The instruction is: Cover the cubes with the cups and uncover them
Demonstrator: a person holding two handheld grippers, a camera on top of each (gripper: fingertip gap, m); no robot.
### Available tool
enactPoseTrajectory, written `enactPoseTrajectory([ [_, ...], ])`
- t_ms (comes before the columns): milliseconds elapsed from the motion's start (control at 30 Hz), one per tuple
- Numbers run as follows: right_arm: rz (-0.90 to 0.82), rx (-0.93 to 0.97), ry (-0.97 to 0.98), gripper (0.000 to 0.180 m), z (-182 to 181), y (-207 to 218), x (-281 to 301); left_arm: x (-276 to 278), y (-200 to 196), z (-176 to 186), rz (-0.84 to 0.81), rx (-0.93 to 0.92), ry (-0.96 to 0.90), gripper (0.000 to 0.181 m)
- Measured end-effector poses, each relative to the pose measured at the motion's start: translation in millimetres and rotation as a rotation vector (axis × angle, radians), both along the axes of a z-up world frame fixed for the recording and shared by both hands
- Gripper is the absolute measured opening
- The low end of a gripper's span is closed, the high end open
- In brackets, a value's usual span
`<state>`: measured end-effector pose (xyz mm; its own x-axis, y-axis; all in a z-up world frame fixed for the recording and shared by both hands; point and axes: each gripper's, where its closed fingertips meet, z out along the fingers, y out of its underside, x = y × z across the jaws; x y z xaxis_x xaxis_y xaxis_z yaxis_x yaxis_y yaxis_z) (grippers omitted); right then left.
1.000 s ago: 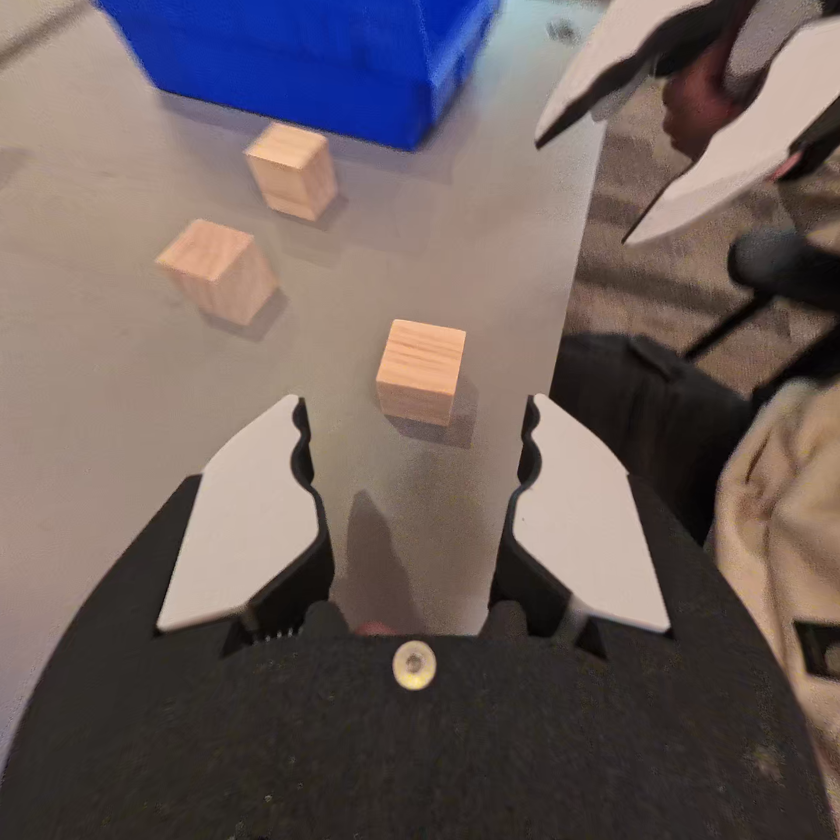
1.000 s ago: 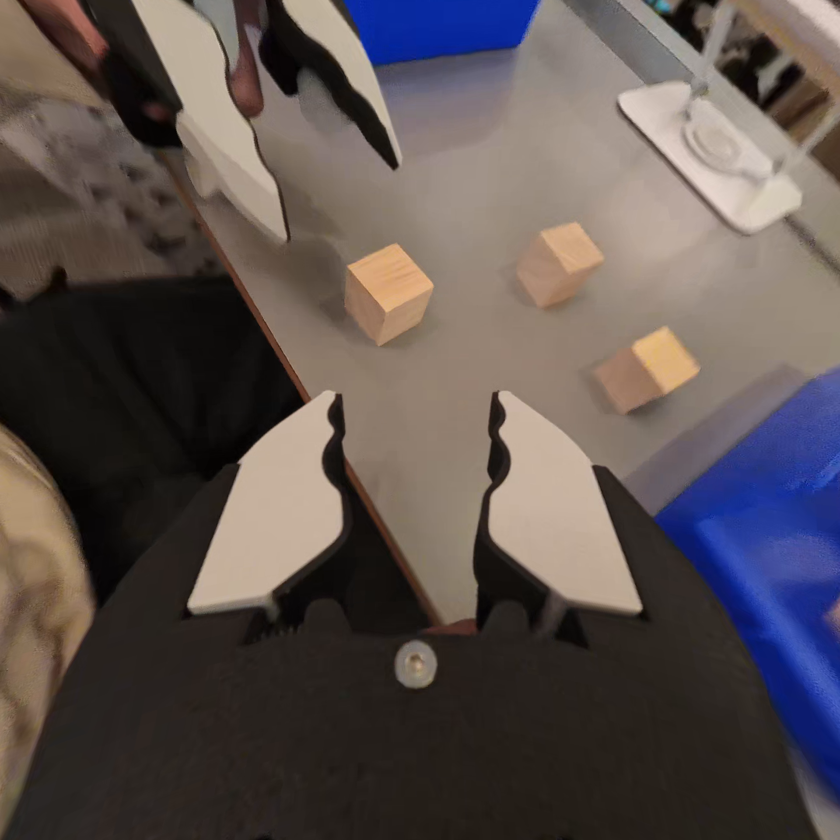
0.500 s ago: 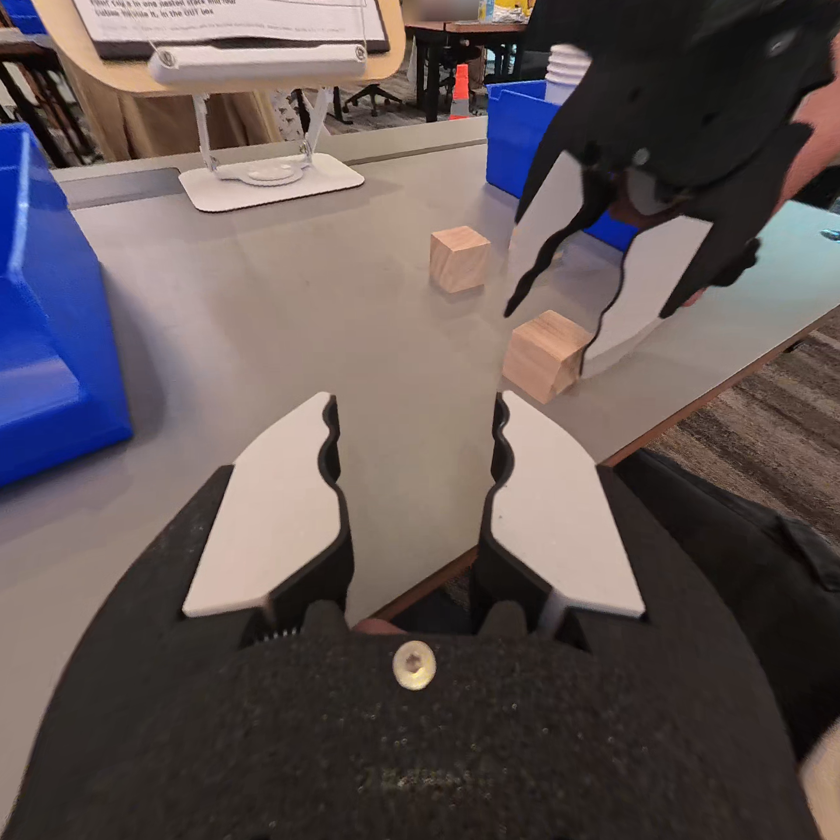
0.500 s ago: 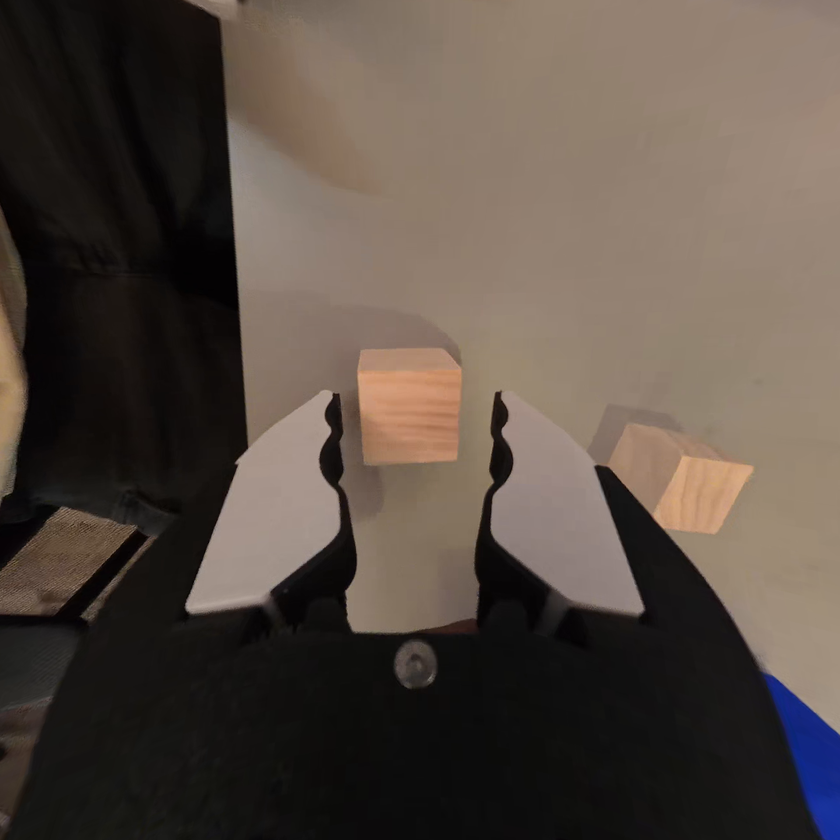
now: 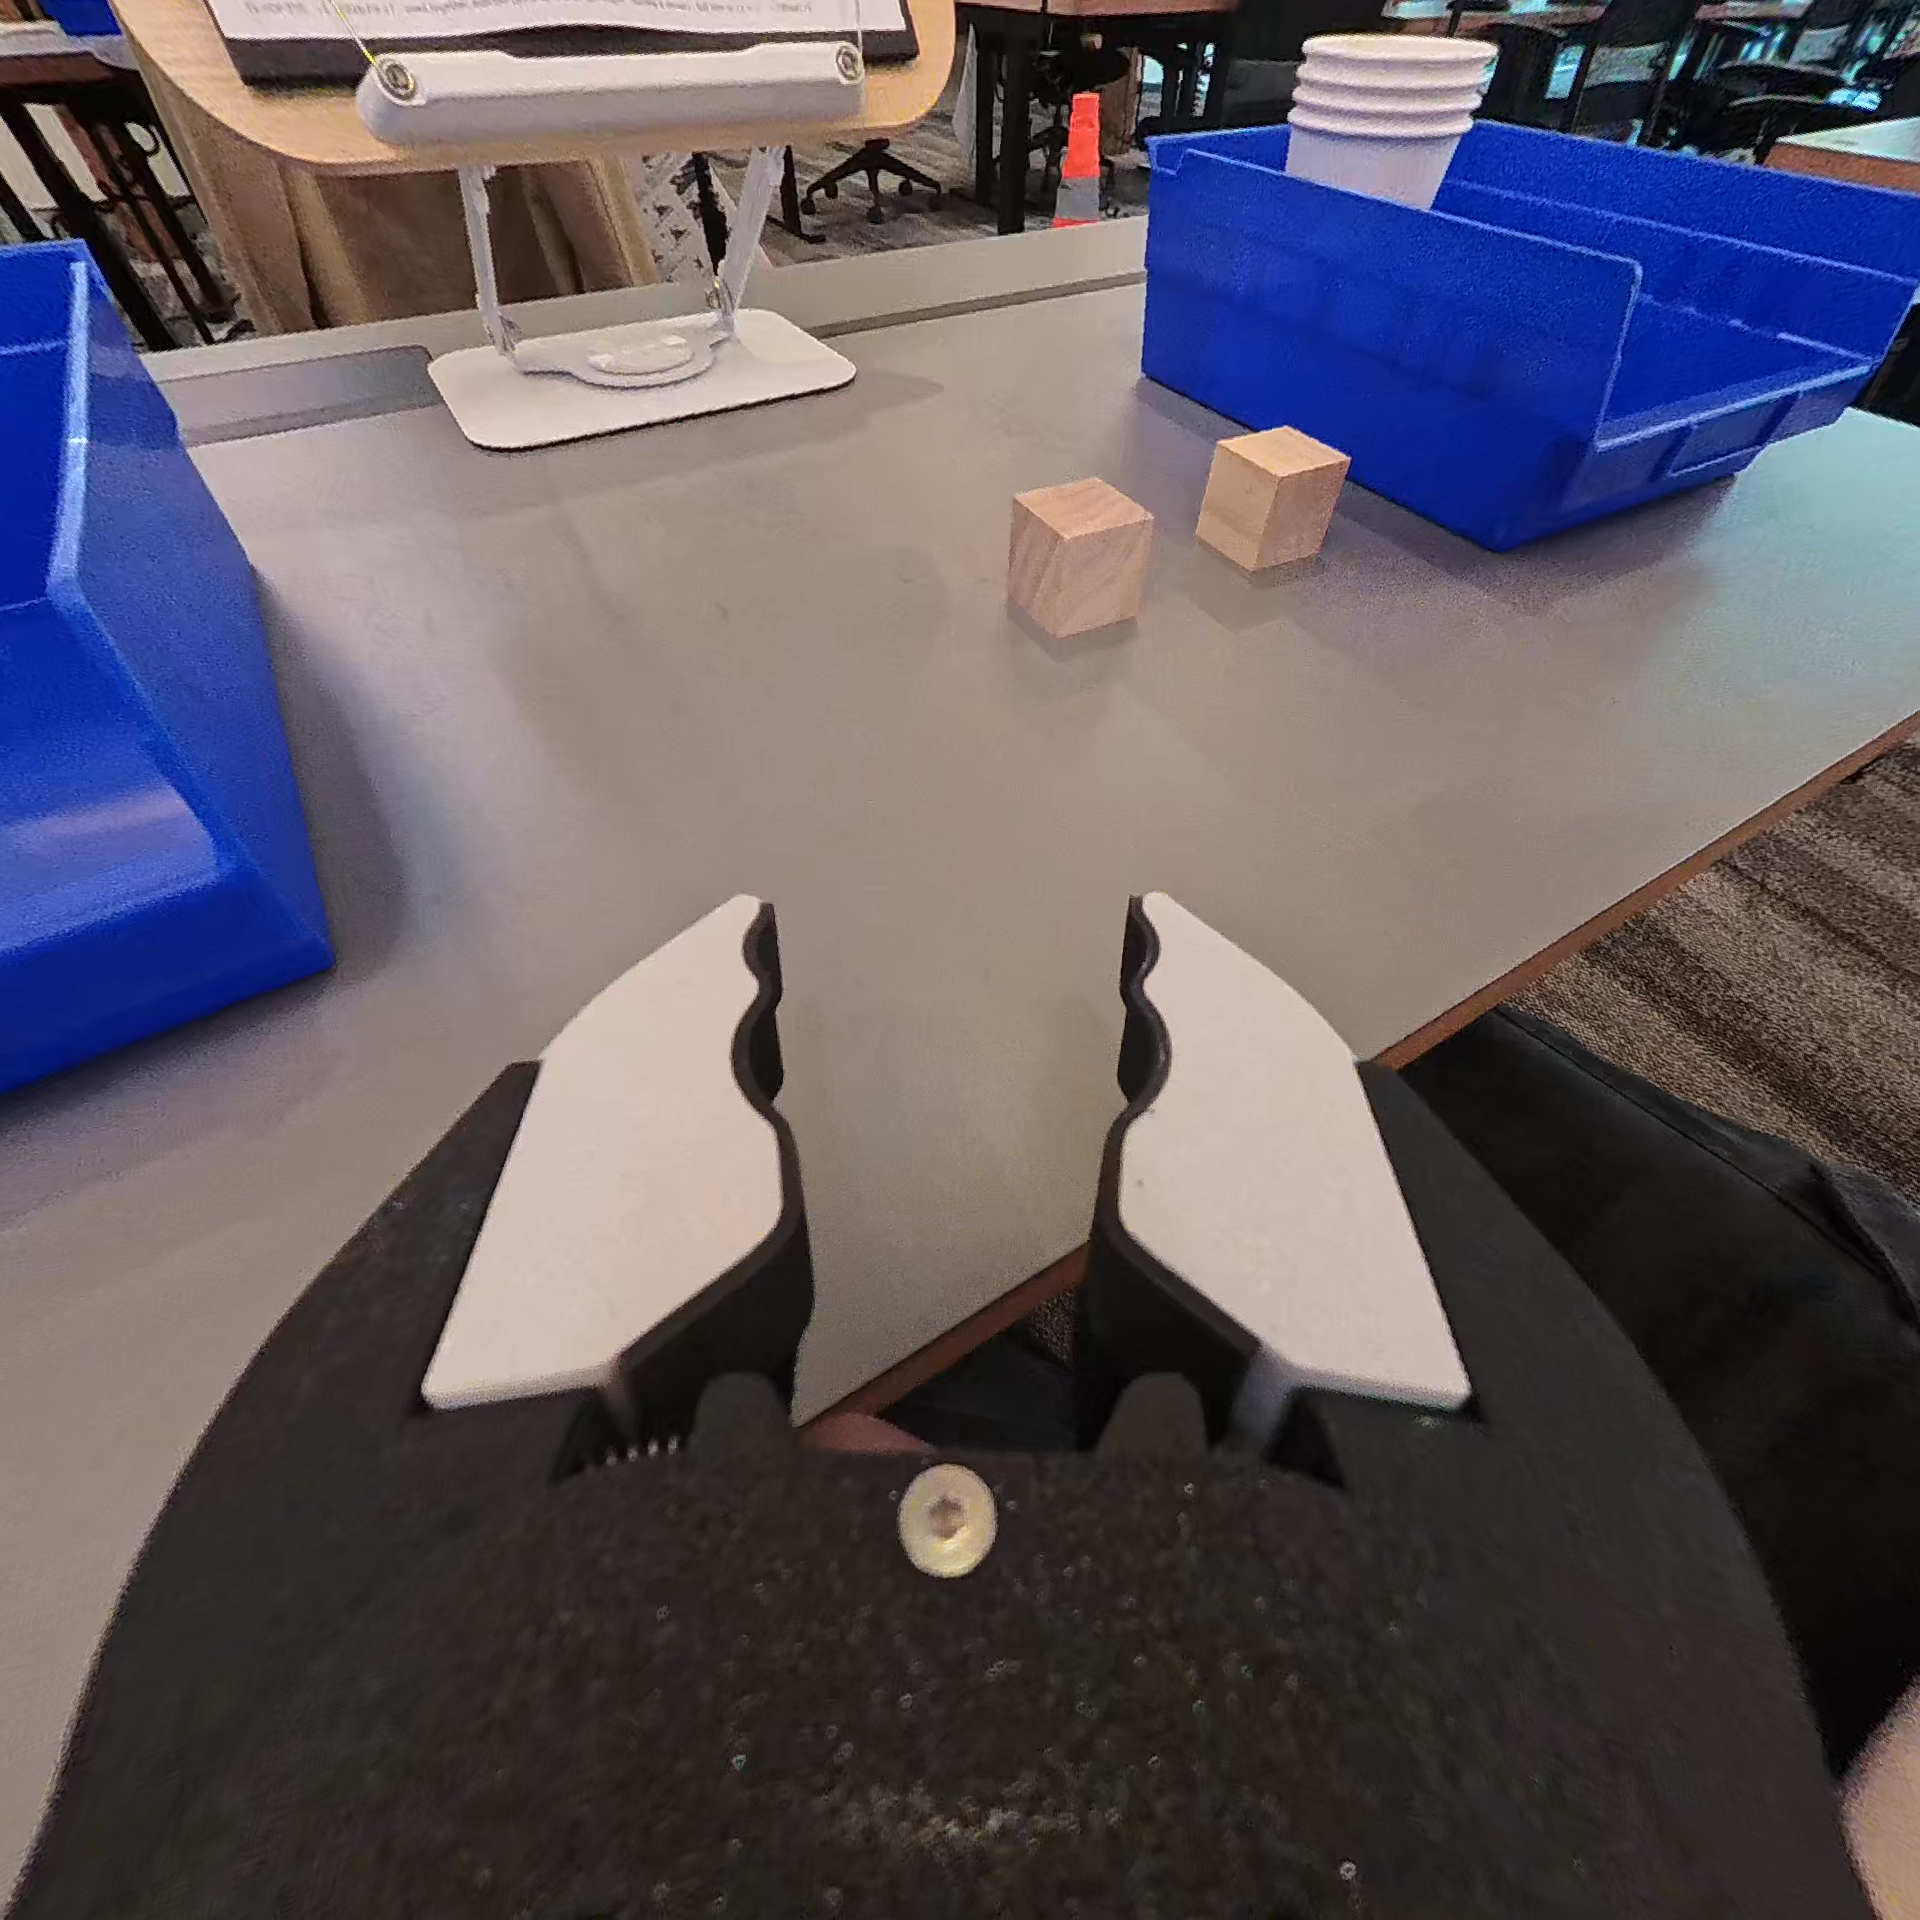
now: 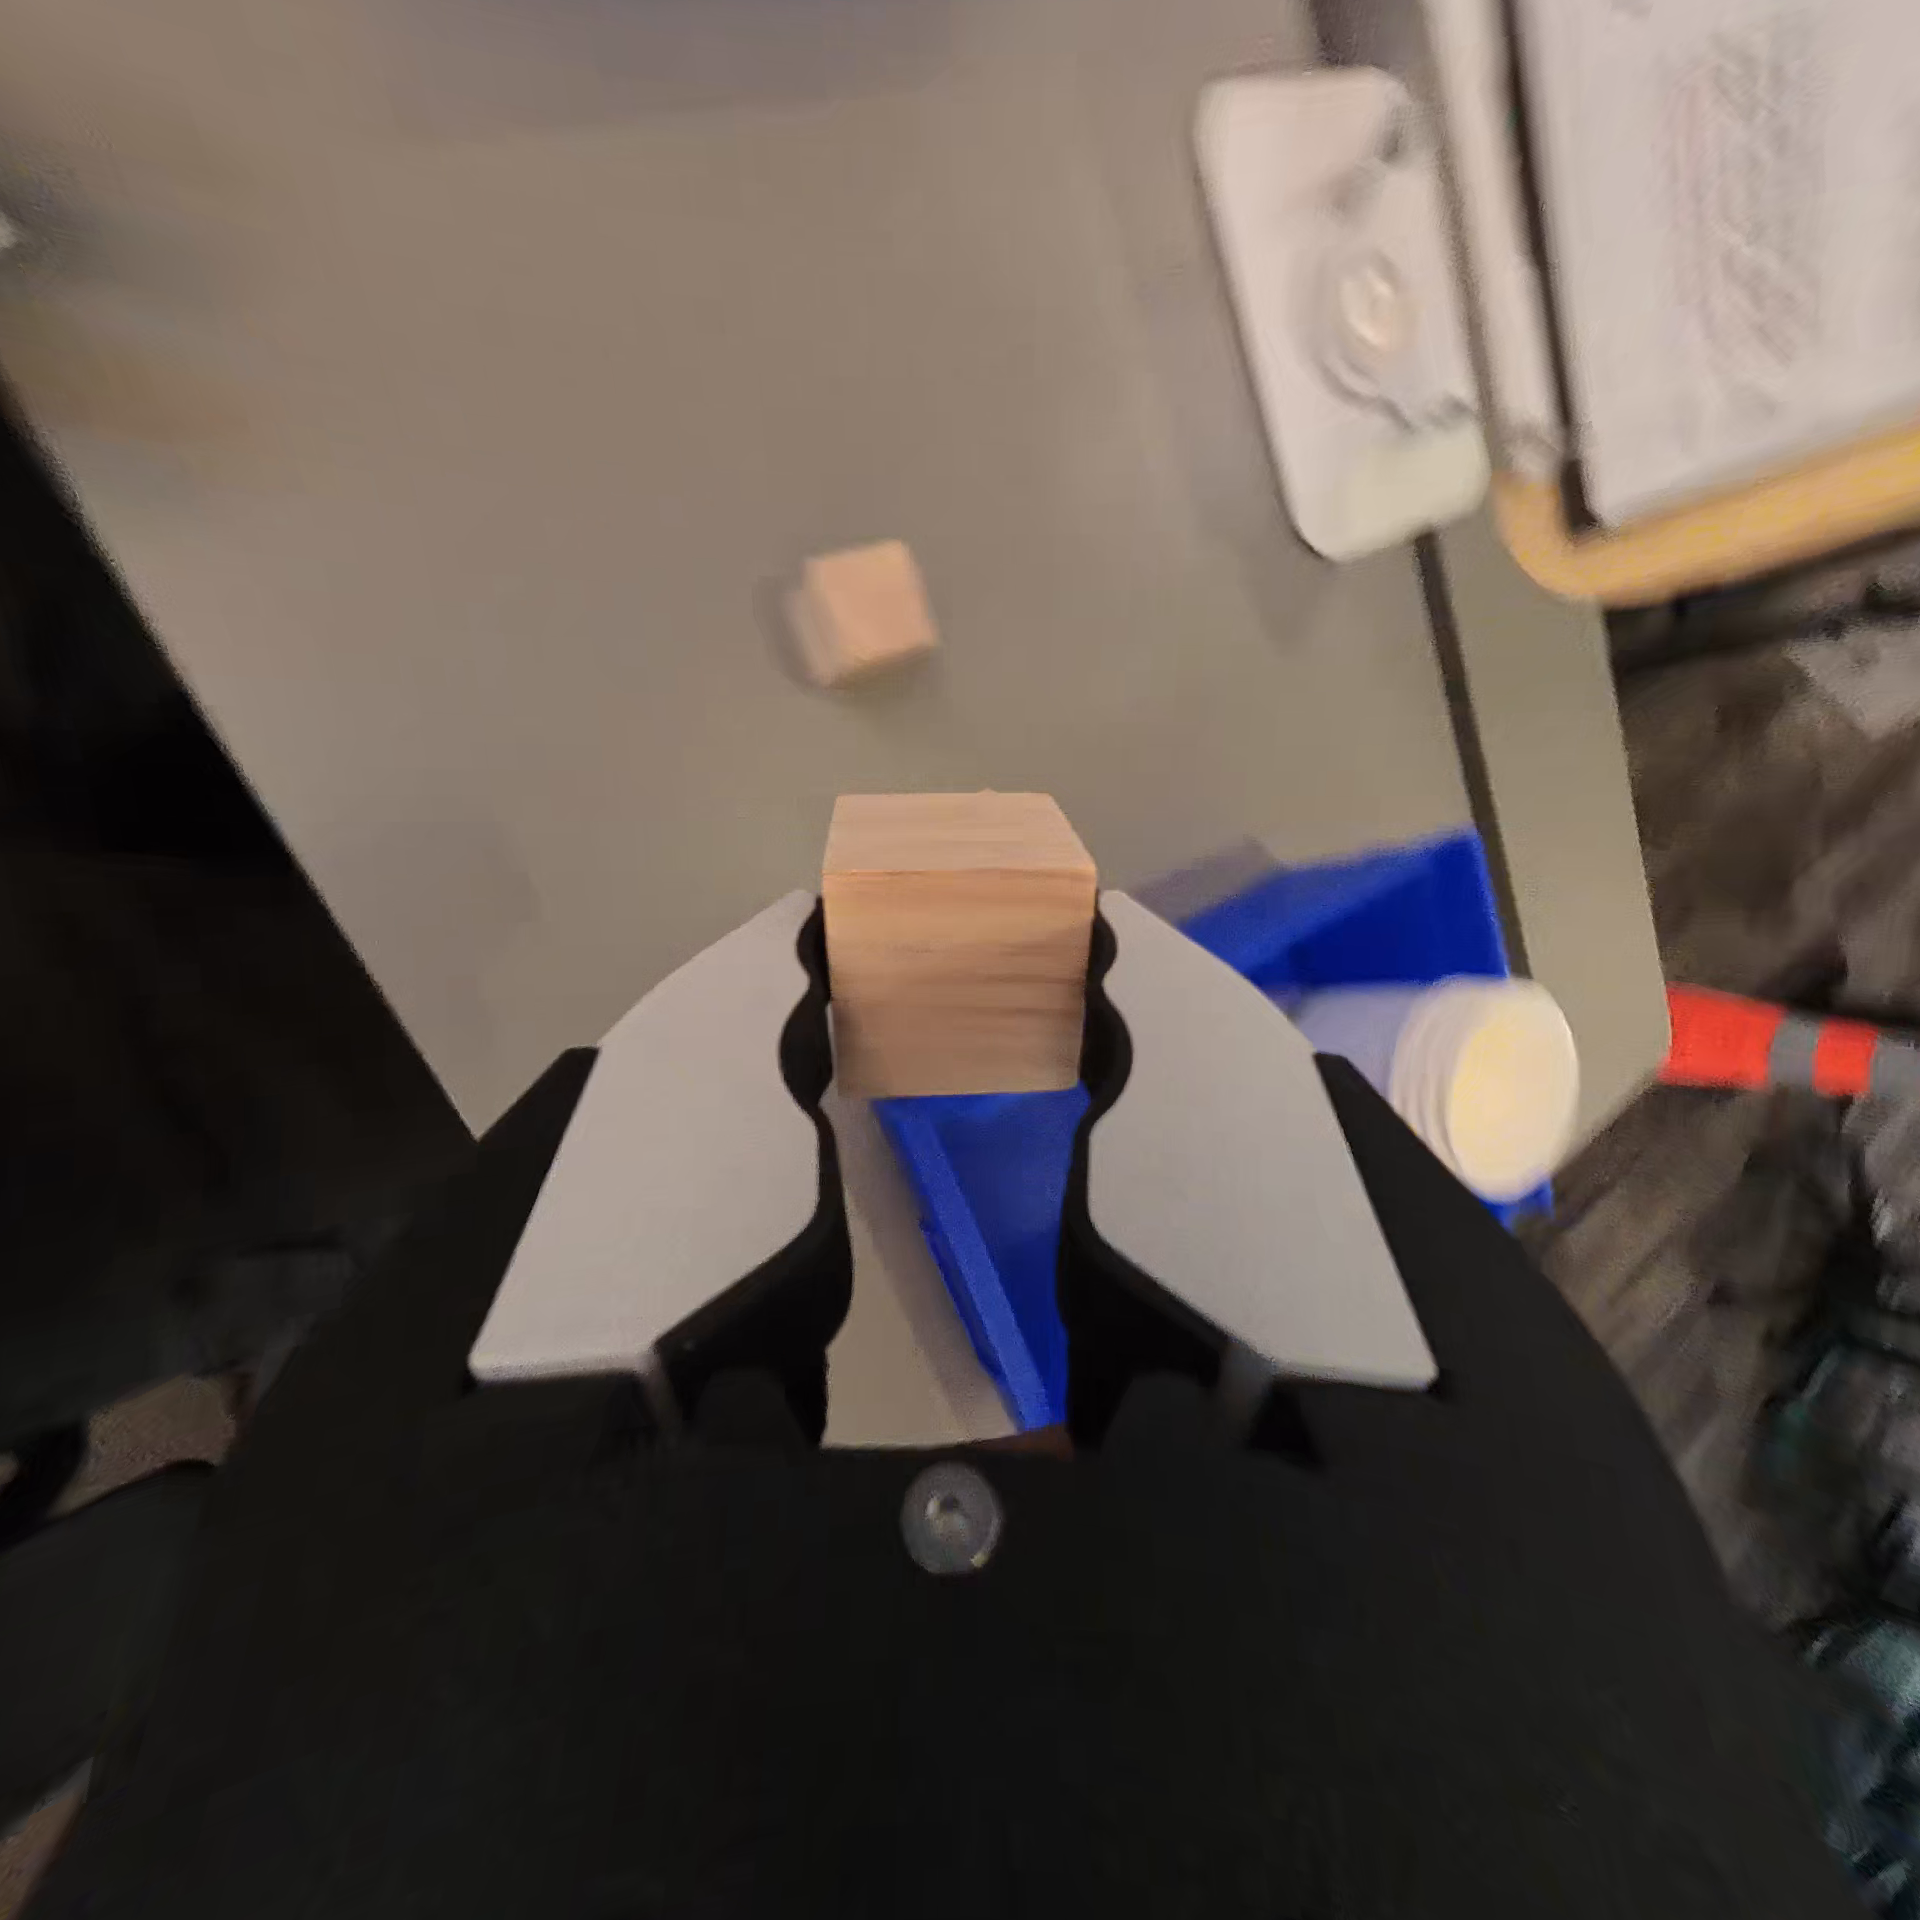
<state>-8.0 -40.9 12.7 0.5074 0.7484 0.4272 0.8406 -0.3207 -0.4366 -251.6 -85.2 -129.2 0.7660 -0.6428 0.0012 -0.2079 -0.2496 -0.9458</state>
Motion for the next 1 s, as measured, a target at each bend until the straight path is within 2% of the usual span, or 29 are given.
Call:
enactPoseTrajectory([
  [33,-0.090,0.011,0.036,0.045,13,7,23,0,1,0,0.004,0.001,0.006,0.063],
  [133,-0.375,-0.036,0.120,0.045,17,29,88,3,3,2,0.012,0.010,0.013,0.063],
  [233,-0.617,-0.119,0.171,0.045,-22,56,136,10,3,3,0.001,0.018,0.017,0.063],
  [400,-0.793,-0.383,0.146,0.045,-125,83,158,21,2,-3,-0.027,0.023,0.058,0.063],
  [567,-0.953,-0.511,0.172,0.045,-180,99,171,22,5,-11,-0.028,-0.002,0.071,0.064],
  [800,-0.987,-0.535,0.190,0.045,-198,100,178,16,8,-13,-0.022,-0.026,0.058,0.064],
  [867,-0.976,-0.522,0.217,0.052,-197,101,177,15,8,-13,-0.021,-0.028,0.056,0.064],
  [933,-0.955,-0.484,0.237,0.061,-187,102,178,15,9,-13,-0.014,-0.026,0.062,0.065],
  [1000,-0.918,-0.359,0.262,0.061,-157,103,182,14,9,-12,-0.009,-0.019,0.062,0.065],
])
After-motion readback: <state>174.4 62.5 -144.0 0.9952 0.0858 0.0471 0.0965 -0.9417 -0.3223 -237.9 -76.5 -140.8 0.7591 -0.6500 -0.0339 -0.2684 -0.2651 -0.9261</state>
